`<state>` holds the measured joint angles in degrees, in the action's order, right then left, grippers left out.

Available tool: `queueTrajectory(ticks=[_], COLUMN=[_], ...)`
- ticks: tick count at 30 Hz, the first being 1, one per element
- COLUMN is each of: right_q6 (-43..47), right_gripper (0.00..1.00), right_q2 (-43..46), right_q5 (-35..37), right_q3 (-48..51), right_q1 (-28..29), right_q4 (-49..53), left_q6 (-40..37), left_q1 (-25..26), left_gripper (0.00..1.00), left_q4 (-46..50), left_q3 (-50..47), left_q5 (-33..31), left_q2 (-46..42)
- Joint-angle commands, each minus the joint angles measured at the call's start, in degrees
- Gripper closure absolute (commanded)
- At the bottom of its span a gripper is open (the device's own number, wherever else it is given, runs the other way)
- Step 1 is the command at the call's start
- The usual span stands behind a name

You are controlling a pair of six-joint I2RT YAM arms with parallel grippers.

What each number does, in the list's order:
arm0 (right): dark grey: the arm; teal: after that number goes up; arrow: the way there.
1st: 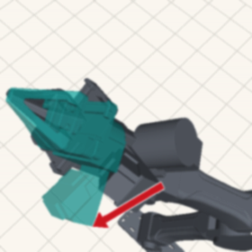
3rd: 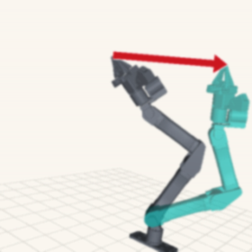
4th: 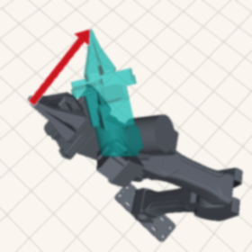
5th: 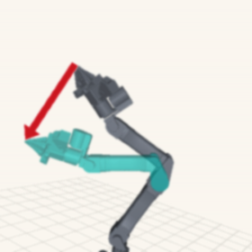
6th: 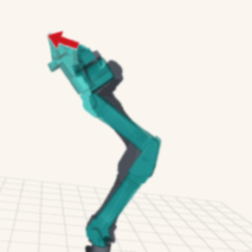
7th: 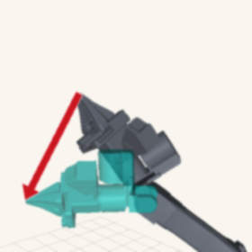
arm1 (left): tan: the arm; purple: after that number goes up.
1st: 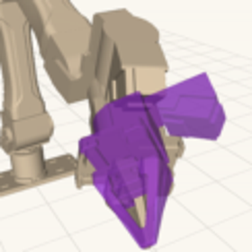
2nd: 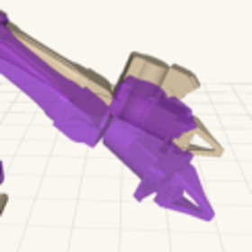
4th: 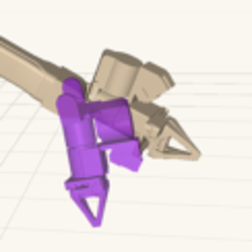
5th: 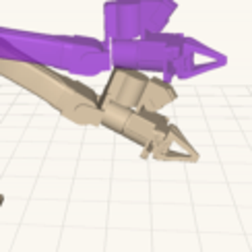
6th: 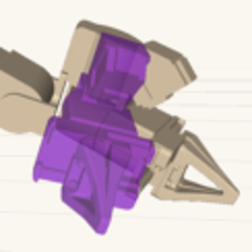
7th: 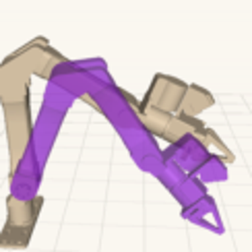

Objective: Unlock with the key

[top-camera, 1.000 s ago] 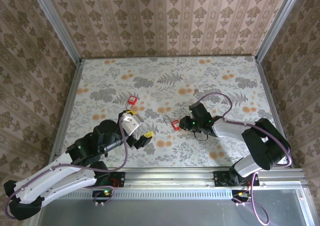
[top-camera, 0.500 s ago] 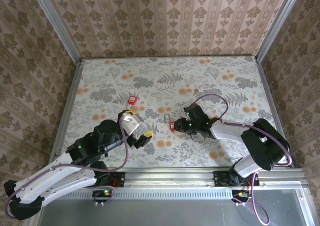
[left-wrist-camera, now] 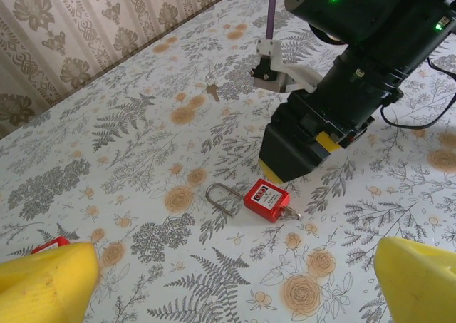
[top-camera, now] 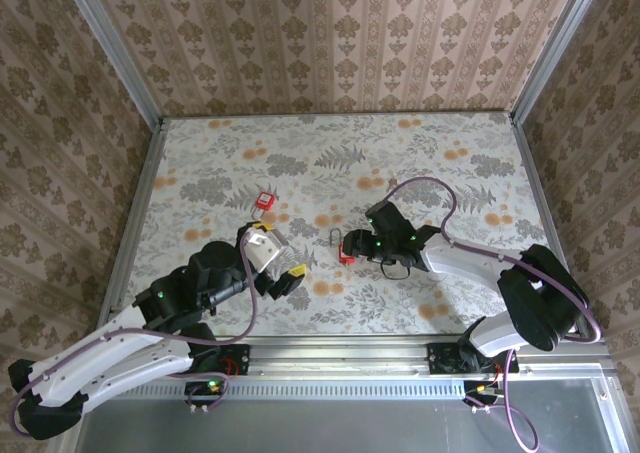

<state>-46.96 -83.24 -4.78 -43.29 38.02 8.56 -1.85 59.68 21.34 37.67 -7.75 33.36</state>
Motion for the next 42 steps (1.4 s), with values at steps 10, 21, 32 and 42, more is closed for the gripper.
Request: queueTrajectory(ticks=[10, 21, 32, 42], right_q6=[11.6, 18.3, 28.1, 32.0], right_gripper=[0.09, 0.03, 0.22, 0.41], right_q2=[9.1, 19.5, 10.2, -22.8], right_q5=[11.5, 14.0, -4.5, -8.1], right_q3=[-5.8, -9.9, -16.1, -39.5], right_q1=[-0.5, -8.5, -23.6, -30.4], right_q4=[10.7, 23.7, 22.5, 24.3], left_q6=[3.2, 4.5, 12.7, 12.2], left_q1=[0.4, -0.9, -8.3, -8.9], left_gripper=[0.0, 0.0, 0.0, 0.0], left_q4=[-1.8, -9.5, -13.7, -10.9], left_q3=[-1.7, -5.8, -9.6, -11.4], left_q5=[-3.7, -5.4, 4.4, 3.1], left_q2=[-2.2, -2.1, 0.4, -1.9])
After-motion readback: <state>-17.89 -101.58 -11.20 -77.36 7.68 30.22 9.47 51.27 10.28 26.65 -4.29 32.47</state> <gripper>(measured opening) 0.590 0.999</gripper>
